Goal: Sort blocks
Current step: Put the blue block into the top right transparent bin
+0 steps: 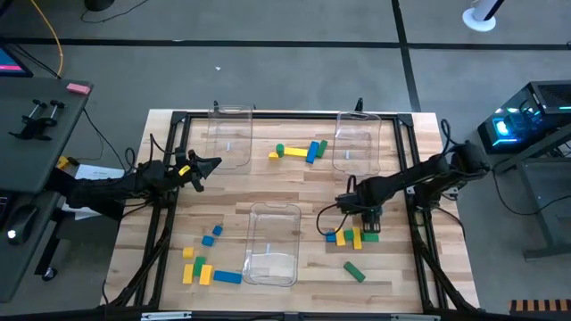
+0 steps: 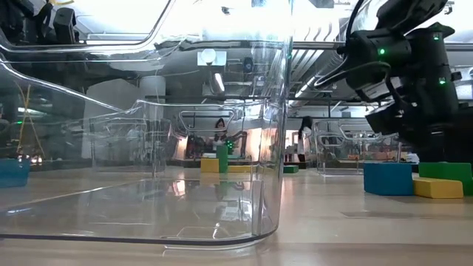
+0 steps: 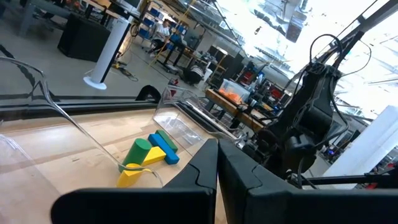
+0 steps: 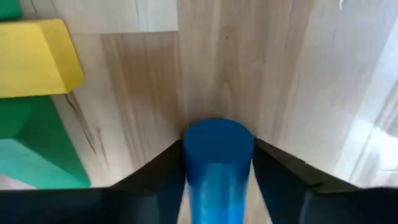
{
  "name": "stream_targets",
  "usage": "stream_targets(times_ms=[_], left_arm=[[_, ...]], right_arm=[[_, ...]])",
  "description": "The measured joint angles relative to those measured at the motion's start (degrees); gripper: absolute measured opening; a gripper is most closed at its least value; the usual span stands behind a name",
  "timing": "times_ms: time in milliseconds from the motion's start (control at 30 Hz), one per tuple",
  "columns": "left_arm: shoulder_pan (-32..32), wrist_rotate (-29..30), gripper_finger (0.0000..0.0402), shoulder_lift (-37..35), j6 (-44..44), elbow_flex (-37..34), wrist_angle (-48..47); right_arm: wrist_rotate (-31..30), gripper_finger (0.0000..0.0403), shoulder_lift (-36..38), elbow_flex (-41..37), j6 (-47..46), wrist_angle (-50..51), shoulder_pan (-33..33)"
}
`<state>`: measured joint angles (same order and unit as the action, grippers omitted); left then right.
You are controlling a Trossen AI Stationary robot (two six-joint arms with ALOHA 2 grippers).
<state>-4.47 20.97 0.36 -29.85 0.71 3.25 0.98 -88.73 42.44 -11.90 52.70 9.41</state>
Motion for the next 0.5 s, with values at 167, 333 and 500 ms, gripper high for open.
stream_targets(times_ms=[167, 333, 500], left_arm=[[0.0, 0.0, 0.0, 0.0, 0.0, 0.0, 0.0], [0.0, 0.0, 0.0, 0.0, 0.0, 0.0, 0.0], [0.0, 0.0, 0.0, 0.0, 0.0, 0.0, 0.0]], right_arm=[[-0.4, 0.0129, 3.0, 2.2, -3.6, 3.8, 0.0], [1.4, 0.0129, 8.4, 9.1, -7.3, 12.6, 0.0], [-0.3, 0.0129, 14.9, 21.4, -10.9, 12.9, -0.1]])
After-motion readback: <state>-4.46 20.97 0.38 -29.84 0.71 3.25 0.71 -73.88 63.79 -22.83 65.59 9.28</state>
